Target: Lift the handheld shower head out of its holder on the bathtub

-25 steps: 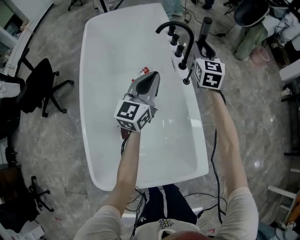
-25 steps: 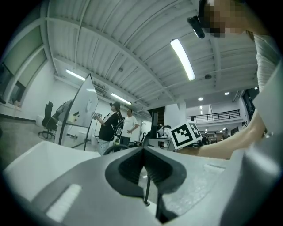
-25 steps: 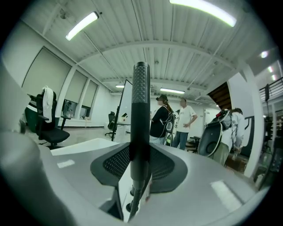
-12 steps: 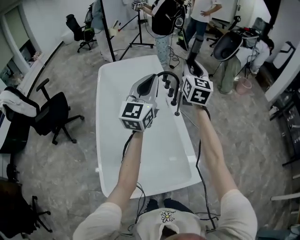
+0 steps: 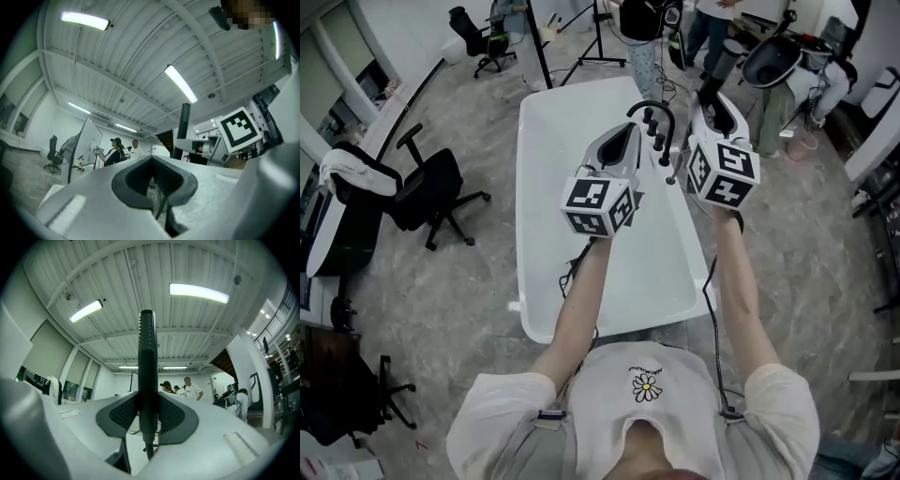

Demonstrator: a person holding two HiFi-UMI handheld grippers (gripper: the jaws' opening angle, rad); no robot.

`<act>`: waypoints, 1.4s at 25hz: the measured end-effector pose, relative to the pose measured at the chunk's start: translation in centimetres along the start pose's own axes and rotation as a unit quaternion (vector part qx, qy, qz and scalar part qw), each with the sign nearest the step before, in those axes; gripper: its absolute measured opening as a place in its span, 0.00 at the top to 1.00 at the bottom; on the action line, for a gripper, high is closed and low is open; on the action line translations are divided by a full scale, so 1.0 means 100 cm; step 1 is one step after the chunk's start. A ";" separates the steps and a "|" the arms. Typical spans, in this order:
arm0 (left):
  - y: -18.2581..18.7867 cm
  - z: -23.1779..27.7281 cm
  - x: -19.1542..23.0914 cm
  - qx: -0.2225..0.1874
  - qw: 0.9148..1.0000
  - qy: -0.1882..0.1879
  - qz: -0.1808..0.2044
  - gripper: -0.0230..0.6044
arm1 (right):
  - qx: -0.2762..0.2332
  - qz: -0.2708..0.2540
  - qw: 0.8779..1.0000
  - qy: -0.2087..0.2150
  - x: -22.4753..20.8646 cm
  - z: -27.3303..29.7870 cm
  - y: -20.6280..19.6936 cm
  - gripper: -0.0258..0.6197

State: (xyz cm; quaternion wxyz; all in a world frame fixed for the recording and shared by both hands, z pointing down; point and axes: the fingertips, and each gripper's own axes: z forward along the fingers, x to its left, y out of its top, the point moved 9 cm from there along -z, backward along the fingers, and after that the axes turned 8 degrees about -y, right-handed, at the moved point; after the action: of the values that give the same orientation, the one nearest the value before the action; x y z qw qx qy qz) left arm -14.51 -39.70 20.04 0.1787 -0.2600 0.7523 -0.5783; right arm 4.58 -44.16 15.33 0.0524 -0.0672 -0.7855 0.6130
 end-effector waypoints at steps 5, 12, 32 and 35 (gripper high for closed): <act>0.019 -0.020 -0.015 -0.010 1.000 0.001 -0.004 0.96 | -0.006 0.005 1.000 0.020 0.018 -0.053 0.005 0.74; 0.024 -0.055 -0.043 -0.027 1.000 0.012 0.002 0.96 | 0.006 0.010 1.000 0.027 0.032 -0.110 -0.016 0.74; 0.028 -0.070 -0.045 -0.023 0.999 0.014 0.016 0.96 | 0.002 0.016 1.000 0.025 0.032 -0.130 -0.018 0.74; 0.027 -0.071 -0.042 -0.022 1.000 0.015 0.014 0.96 | 0.000 0.013 1.000 0.024 0.033 -0.129 -0.016 0.74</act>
State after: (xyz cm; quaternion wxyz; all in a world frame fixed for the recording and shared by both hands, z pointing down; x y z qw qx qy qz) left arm -15.64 -31.13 19.16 0.1695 -0.2450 0.7708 -0.5631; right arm 3.39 -31.63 19.99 0.0635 -0.0919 -0.7831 0.6118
